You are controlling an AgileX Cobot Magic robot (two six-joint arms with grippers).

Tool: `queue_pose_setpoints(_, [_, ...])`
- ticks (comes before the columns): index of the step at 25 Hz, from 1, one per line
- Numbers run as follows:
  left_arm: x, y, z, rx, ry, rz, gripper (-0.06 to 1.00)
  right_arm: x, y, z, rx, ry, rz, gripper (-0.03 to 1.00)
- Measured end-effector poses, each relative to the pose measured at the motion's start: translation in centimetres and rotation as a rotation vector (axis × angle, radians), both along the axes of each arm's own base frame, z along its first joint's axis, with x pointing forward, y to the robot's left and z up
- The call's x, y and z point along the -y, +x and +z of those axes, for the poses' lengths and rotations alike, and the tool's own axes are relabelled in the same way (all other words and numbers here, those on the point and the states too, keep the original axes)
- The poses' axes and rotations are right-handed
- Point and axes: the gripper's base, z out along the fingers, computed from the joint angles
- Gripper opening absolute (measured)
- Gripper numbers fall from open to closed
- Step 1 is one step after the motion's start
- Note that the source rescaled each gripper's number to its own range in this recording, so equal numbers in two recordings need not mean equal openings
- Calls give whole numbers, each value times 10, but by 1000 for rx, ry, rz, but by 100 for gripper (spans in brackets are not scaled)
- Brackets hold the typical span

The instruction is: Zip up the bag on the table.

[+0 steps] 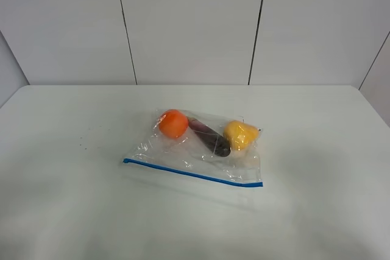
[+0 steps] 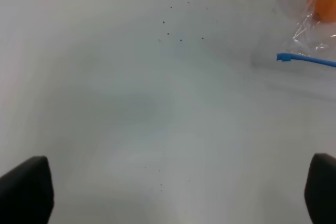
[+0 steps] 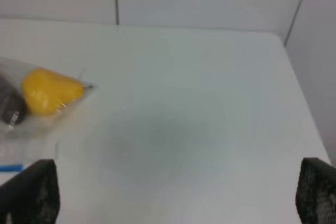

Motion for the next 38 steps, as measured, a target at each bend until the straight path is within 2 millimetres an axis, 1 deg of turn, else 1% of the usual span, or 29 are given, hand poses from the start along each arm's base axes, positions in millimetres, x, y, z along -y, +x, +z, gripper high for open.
queue_pose_setpoints(3, [0, 0, 0, 0, 0, 0, 100, 1, 5, -12, -44, 1, -2, 100])
queue_pose_setpoints(7, [0, 0, 0, 0, 0, 0, 100, 1, 8, -19, -77, 3, -2, 100])
queue_pose_setpoints(38, [0, 0, 0, 0, 0, 0, 100, 1, 8, -19, -81, 9, -3, 100])
